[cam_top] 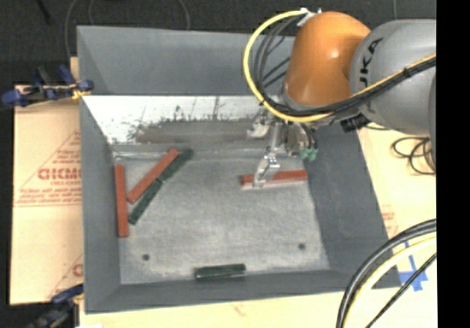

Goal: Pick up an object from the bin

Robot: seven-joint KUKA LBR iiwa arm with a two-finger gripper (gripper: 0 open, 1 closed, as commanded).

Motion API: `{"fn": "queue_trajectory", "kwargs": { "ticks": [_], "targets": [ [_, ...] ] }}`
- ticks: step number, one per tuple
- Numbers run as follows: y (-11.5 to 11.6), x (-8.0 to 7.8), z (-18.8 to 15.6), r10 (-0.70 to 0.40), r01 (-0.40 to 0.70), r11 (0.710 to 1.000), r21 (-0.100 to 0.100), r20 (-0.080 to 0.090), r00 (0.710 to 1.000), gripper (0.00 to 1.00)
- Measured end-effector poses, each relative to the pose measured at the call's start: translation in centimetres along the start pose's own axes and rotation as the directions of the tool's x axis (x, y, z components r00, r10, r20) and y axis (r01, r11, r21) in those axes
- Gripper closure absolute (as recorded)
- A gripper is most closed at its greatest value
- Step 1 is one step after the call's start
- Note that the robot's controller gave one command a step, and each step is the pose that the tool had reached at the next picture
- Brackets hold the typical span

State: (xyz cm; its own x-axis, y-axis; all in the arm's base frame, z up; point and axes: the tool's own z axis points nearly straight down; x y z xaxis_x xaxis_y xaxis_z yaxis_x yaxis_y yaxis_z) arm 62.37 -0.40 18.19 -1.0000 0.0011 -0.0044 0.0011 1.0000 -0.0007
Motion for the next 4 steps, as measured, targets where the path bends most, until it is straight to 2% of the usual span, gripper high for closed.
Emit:
{"fn": "queue_trajectory", "kwargs": {
  "ticks": [1,2,3,4],
  "targets": [
    [-4.4,-0.9,6.8,-0.002,0.002,1.0,0.001,0.006,1.0,0.0],
    [-7.2,-1.2,6.4,-0.026,0.026,1.0,0.0,-0.006,1.0,0.0],
    [-7.9,-1.4,2.8,-0.017,0.017,1.0,0.0,0.004,1.0,0.0],
    [-8.7,-1.7,9.1,-0.016,0.016,1.0,0.0,0.007,1.0,0.0]
  ]
}}
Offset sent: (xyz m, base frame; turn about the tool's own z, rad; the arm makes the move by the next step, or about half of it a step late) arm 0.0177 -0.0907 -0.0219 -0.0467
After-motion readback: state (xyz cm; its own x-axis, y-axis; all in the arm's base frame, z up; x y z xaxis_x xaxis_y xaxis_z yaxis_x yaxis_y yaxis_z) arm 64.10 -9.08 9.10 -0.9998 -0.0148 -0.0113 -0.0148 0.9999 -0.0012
